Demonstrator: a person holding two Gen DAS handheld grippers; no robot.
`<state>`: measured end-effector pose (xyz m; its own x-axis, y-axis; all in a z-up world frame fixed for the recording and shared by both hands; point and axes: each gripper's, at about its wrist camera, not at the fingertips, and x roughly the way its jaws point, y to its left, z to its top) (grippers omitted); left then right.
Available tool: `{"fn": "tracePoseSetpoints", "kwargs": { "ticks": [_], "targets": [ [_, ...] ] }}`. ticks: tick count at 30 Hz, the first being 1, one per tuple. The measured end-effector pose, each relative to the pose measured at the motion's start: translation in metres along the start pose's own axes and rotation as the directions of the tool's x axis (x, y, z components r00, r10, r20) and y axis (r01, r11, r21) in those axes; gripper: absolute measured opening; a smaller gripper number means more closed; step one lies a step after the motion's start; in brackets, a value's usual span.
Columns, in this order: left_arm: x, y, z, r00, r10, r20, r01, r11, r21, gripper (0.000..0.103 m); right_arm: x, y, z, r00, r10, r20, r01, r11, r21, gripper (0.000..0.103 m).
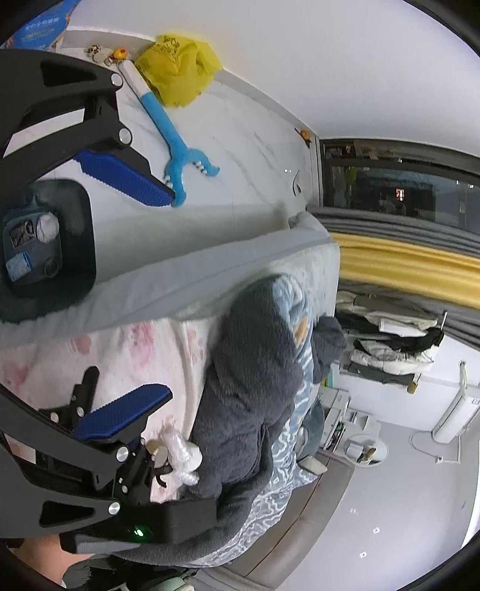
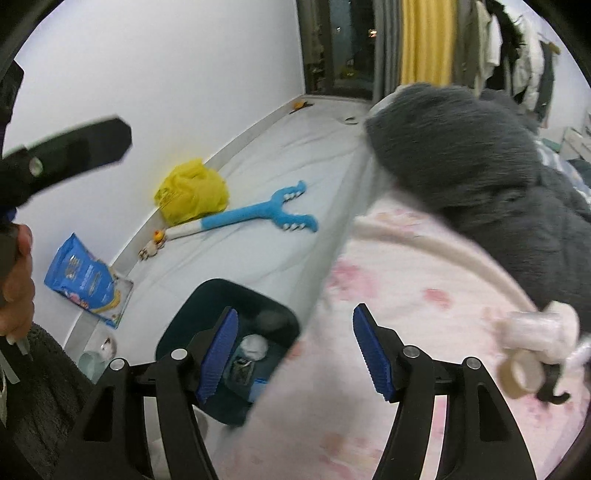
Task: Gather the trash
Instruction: 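Move both tools back toward the tape rolls and bubble wrap on the bed, then close the right tool around the black tape roll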
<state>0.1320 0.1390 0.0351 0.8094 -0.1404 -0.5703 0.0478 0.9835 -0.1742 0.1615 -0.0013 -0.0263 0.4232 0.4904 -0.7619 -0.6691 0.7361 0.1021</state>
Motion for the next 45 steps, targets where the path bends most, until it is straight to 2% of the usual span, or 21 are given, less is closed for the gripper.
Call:
{"fn": "tracePoseSetpoints", "kwargs": {
  "ticks": [12, 21, 33, 37, 41, 45],
  "targets": [
    [0.032, -0.066, 0.002, 0.995, -0.096, -0.02, 0.097, 0.994, 0.046, 0.097, -0.049, -0.074, -0.024, 0.991, -0.123, 0.059, 0.116, 0.987, 0.115, 0.066],
    [0.065, -0.111, -0.004, 0.987, -0.152, -0.059, 0.156, 0.985, 0.069, 0.09, -0.067, -0.139, -0.056, 0.976, -0.212, 0.054, 0.193, 0.951, 0.24, 0.066],
    [0.102, -0.171, -0.021, 0.964, -0.235, -0.122, 0.251, 0.958, 0.137, 0.086, -0.085, -0.193, -0.086, 0.954, -0.296, 0.055, 0.257, 0.895, 0.365, 0.066],
    [0.111, -0.182, -0.024, 0.959, -0.248, -0.135, 0.267, 0.953, 0.144, 0.086, -0.085, -0.209, -0.099, 0.954, -0.296, 0.052, 0.251, 0.879, 0.405, 0.061],
    [0.122, -0.193, -0.029, 0.954, -0.256, -0.154, 0.278, 0.949, 0.151, 0.086, -0.082, -0.223, -0.109, 0.955, -0.292, 0.045, 0.244, 0.865, 0.438, 0.05],
    [0.134, -0.204, -0.035, 0.95, -0.257, -0.175, 0.285, 0.944, 0.163, 0.086, -0.082, -0.231, -0.114, 0.965, -0.254, 0.064, 0.196, 0.86, 0.471, 0.042]
  ]
}}
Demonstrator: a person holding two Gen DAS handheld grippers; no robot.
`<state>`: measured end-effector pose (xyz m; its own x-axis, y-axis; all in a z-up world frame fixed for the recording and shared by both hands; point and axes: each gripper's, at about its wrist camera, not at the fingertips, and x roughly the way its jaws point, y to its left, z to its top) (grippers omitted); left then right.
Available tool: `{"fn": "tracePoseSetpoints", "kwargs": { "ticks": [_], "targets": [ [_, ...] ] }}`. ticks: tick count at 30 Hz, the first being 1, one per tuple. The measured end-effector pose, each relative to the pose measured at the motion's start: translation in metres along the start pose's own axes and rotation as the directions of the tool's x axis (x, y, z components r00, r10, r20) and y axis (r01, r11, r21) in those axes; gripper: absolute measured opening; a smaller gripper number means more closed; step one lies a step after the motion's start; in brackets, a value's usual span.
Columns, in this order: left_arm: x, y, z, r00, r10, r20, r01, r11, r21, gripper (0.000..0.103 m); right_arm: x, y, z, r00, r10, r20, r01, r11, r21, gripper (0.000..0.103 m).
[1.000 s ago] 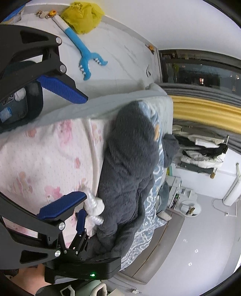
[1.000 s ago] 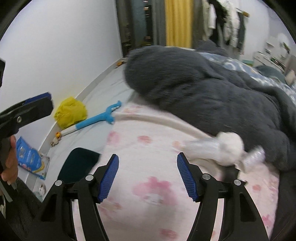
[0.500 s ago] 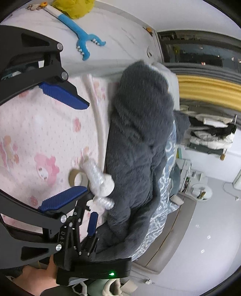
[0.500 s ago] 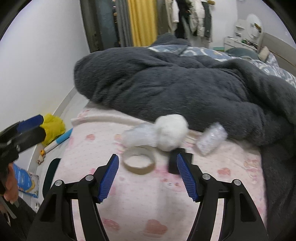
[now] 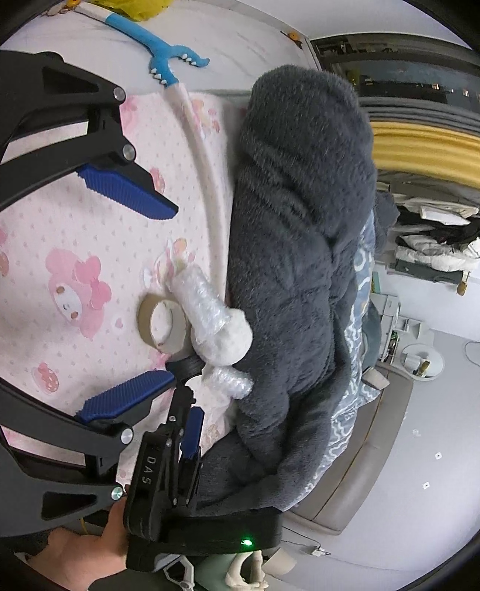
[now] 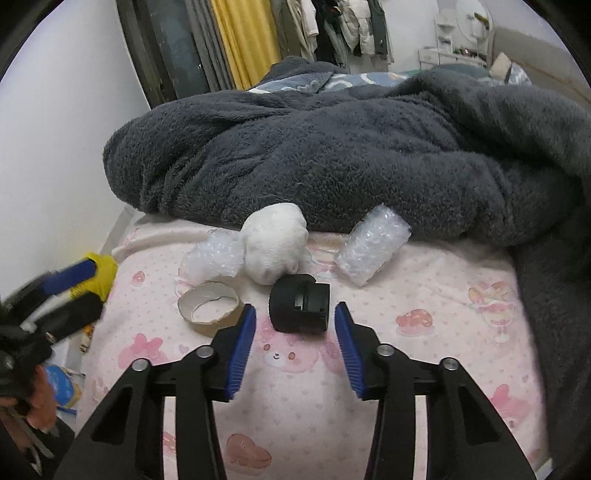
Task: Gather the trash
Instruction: 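Close the right tool around the black tape roll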
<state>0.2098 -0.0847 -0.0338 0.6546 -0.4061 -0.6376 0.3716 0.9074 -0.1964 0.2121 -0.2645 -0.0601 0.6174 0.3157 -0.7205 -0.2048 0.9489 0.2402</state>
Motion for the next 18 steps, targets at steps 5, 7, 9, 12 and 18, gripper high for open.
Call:
{"fn": "tracePoseSetpoints", "kwargs": {
  "ticks": [5, 7, 9, 12, 18],
  "targets": [
    [0.019, -0.008, -0.004, 0.999, -0.012, -0.031, 0.012, 1.0, 0.009, 0.086, 0.002, -0.004, 0.001, 1.0, 0.011, 0.0, -0.011, 1.0, 0.011, 0.039],
    [0.025, -0.01, -0.006, 0.999, -0.015, -0.039, 0.015, 1.0, 0.01, 0.086, 0.006, -0.006, 0.001, 1.0, 0.01, -0.006, -0.01, 1.0, 0.017, 0.038],
    [0.032, -0.013, -0.007, 0.999, -0.015, -0.049, 0.016, 1.0, 0.012, 0.086, 0.009, -0.01, 0.001, 1.0, 0.021, -0.01, -0.021, 0.999, 0.032, 0.034],
    [0.04, -0.017, -0.009, 0.998, -0.019, -0.059, 0.02, 1.0, 0.014, 0.086, 0.012, -0.011, 0.002, 1.0, 0.027, -0.01, -0.027, 0.999, 0.028, 0.029],
    [0.058, -0.023, -0.009, 0.997, -0.016, -0.075, 0.017, 1.0, 0.017, 0.085, 0.016, -0.014, 0.004, 0.999, 0.032, -0.013, -0.032, 0.999, 0.012, 0.02]
  ]
}}
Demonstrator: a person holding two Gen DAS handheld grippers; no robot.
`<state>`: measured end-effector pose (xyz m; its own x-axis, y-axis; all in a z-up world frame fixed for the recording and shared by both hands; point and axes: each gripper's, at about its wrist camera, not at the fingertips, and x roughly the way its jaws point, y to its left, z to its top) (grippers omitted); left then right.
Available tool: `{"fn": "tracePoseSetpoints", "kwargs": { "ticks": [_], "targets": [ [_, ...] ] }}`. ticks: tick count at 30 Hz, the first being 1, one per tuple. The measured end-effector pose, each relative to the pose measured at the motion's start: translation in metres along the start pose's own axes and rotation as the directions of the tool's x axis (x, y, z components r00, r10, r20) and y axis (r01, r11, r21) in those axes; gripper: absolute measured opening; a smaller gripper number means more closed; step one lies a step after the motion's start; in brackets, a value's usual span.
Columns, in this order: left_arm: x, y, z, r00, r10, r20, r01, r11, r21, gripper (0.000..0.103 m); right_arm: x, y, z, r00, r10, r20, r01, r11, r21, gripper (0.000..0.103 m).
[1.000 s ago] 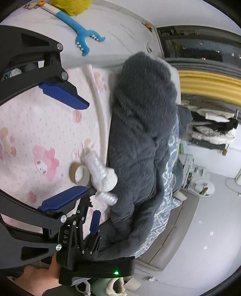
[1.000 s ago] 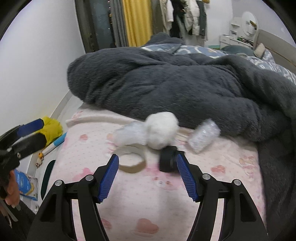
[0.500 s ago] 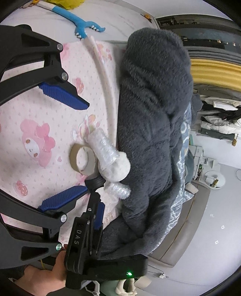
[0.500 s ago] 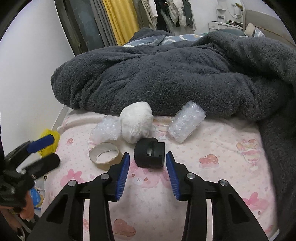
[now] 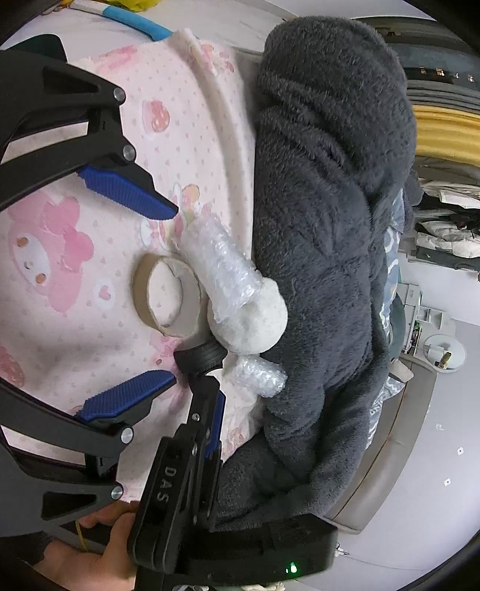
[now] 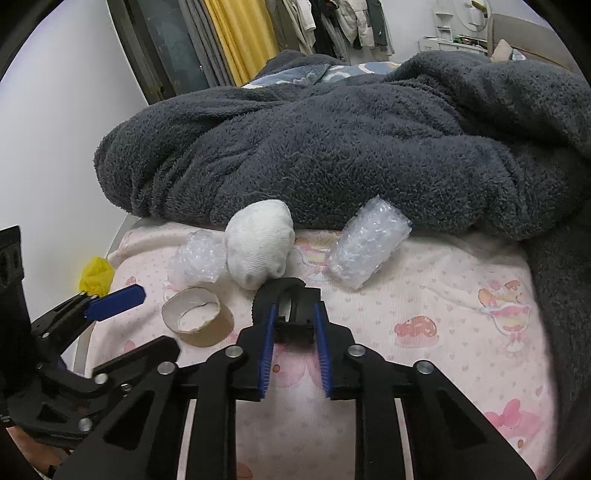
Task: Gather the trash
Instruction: 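Close the right tool around the black tape roll, then close the left tool around the brown cardboard tape roll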
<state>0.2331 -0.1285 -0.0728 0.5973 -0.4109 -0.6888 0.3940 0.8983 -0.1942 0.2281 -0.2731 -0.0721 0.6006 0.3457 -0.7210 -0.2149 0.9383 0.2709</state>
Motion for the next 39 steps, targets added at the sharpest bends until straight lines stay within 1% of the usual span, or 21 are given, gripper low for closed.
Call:
{"fn": "tracePoseSetpoints", "kwargs": {
  "ticks": [5, 7, 11, 17, 19, 28, 39],
  "targets": [
    [0.014, 0.001, 0.001, 1.0, 0.016, -0.02, -0.016, 1.0, -0.018, 0.079, -0.005, -0.007, -0.002, 1.0, 0.012, 0.004, -0.012, 1.0, 0.0, 0.02],
    [0.018, 0.003, 0.001, 0.999, 0.023, -0.03, -0.024, 0.999, -0.035, 0.074, -0.008, -0.008, -0.002, 1.0, 0.014, 0.01, -0.014, 1.0, -0.002, 0.02],
    [0.024, 0.007, 0.001, 0.999, 0.023, -0.039, -0.026, 0.998, -0.066, 0.069, -0.013, -0.011, -0.001, 1.0, 0.022, 0.022, -0.022, 1.0, -0.002, 0.02],
    [0.028, 0.004, 0.002, 0.999, 0.023, -0.04, -0.025, 0.998, -0.065, 0.062, -0.02, -0.019, -0.002, 0.999, 0.027, 0.036, -0.027, 1.0, 0.003, 0.02],
    [0.031, 0.001, 0.003, 0.999, 0.02, -0.043, -0.023, 0.998, -0.061, 0.058, -0.021, -0.021, -0.002, 0.999, 0.029, 0.039, -0.029, 1.0, 0.004, 0.02],
    [0.03, -0.007, 0.005, 0.999, 0.021, -0.041, -0.023, 0.999, -0.035, 0.056, -0.027, -0.026, 0.0, 0.998, 0.034, 0.048, -0.034, 0.999, 0.003, 0.02],
    [0.002, -0.007, 0.003, 1.0, 0.019, -0.018, -0.02, 1.0, -0.023, 0.056, -0.044, -0.007, 0.011, 0.996, 0.034, 0.078, -0.032, 0.999, -0.026, 0.02]
  ]
}}
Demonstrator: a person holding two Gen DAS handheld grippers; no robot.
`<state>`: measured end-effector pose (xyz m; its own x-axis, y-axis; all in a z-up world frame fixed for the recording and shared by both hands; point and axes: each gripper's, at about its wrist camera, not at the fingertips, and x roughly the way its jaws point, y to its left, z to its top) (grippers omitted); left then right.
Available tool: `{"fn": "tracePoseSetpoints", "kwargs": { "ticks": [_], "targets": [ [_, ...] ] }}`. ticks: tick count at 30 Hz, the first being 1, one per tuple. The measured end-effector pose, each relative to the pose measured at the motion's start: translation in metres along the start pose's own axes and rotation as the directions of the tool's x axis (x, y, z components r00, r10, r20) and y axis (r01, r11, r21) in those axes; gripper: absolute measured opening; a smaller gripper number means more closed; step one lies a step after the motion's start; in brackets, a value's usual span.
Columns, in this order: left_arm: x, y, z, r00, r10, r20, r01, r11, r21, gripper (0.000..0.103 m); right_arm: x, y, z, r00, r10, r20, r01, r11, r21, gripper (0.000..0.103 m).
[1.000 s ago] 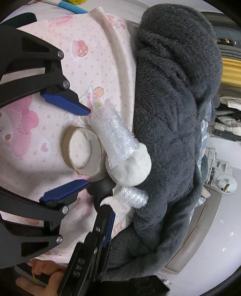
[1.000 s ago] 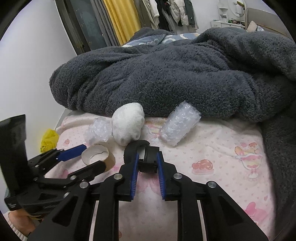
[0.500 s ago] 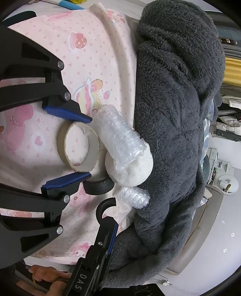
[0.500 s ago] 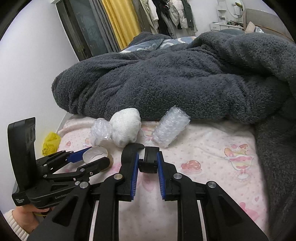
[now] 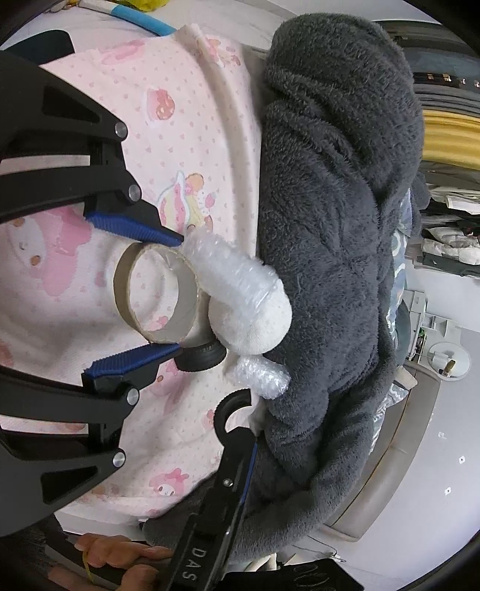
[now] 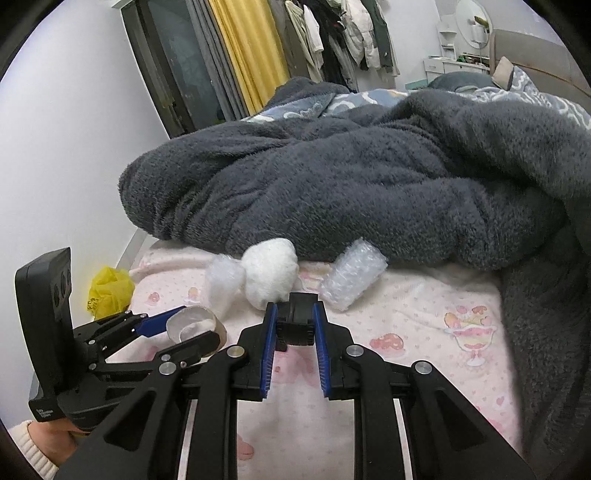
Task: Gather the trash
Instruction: 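Close the left tool around the brown cardboard tape roll, then carry the cardboard roll and black roll over the green bin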
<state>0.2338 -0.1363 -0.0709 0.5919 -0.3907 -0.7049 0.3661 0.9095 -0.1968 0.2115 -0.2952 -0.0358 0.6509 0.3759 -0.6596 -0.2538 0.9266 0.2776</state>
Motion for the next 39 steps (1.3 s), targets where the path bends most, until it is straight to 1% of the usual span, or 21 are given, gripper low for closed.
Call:
{"fn": "tracePoseSetpoints", "kwargs": {
  "ticks": [8, 14, 21, 28, 31, 39],
  "targets": [
    [-0.026, 0.009, -0.006, 1.0, 0.013, 0.019, -0.013, 1.0, -0.008, 0.056, -0.01, 0.022, 0.006, 1.0, 0.002, 0.018, -0.002, 1.0, -0.022, 0.02],
    [-0.04, 0.024, -0.017, 0.999, 0.046, 0.019, -0.045, 0.999, -0.025, 0.056, -0.014, 0.048, 0.008, 0.999, 0.028, 0.023, -0.028, 0.999, -0.037, 0.02],
    [-0.061, 0.055, -0.029, 0.995, 0.101, 0.016, -0.099, 0.993, -0.064, 0.056, -0.012, 0.08, 0.0, 0.998, 0.06, 0.006, -0.059, 0.996, -0.064, 0.02],
    [-0.085, 0.094, -0.043, 0.981, 0.192, 0.019, -0.19, 0.977, -0.099, 0.056, -0.009, 0.109, -0.006, 0.996, 0.091, -0.003, -0.091, 0.992, -0.085, 0.02],
    [-0.095, 0.112, -0.051, 0.973, 0.232, 0.011, -0.229, 0.967, -0.114, 0.056, -0.007, 0.123, -0.007, 0.995, 0.102, -0.007, -0.102, 0.99, -0.095, 0.02],
    [-0.108, 0.154, -0.076, 0.956, 0.292, -0.029, -0.293, 0.941, -0.167, 0.056, -0.001, 0.165, -0.013, 0.99, 0.139, -0.025, -0.142, 0.981, -0.134, 0.02]
  ]
}}
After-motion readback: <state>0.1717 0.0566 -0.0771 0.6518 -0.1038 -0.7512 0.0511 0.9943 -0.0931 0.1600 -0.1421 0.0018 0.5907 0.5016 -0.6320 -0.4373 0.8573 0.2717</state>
